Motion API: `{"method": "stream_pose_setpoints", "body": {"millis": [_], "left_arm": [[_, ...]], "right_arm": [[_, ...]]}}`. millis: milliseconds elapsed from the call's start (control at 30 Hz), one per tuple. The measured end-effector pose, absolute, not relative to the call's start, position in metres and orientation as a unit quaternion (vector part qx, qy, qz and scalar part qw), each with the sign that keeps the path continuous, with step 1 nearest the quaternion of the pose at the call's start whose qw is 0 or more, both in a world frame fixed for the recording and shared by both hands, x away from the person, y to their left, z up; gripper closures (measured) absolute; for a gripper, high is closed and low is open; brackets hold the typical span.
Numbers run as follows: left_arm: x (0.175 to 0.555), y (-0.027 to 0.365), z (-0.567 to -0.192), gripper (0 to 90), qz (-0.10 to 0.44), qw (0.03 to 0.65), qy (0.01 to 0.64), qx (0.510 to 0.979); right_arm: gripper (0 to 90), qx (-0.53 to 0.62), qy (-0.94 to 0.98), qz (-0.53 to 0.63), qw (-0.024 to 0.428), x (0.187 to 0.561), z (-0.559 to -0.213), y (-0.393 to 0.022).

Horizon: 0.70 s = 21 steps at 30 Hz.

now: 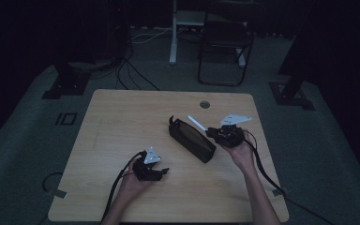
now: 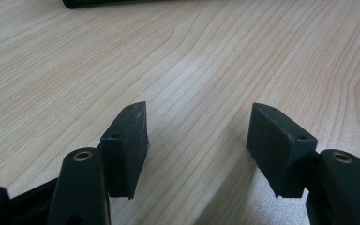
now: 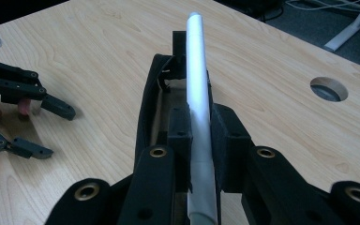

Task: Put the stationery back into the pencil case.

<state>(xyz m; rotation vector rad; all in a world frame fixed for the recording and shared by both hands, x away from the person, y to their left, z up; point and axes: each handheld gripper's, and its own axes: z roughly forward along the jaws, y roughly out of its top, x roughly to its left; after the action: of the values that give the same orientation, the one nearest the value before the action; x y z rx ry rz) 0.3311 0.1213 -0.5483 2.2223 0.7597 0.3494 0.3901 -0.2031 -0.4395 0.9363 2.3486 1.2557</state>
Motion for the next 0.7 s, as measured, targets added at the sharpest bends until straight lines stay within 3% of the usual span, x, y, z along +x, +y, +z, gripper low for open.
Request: {"method": "stream_pose_setpoints", "body": {"millis": [700], "left_arm": [[0.331,0.121,-0.548,39.1,0.136,0.374,0.297,0.868]], "right_arm": [[79.1,0.342,0.817,0.438,0.154,0.396,-0.447,-0.191]]}}
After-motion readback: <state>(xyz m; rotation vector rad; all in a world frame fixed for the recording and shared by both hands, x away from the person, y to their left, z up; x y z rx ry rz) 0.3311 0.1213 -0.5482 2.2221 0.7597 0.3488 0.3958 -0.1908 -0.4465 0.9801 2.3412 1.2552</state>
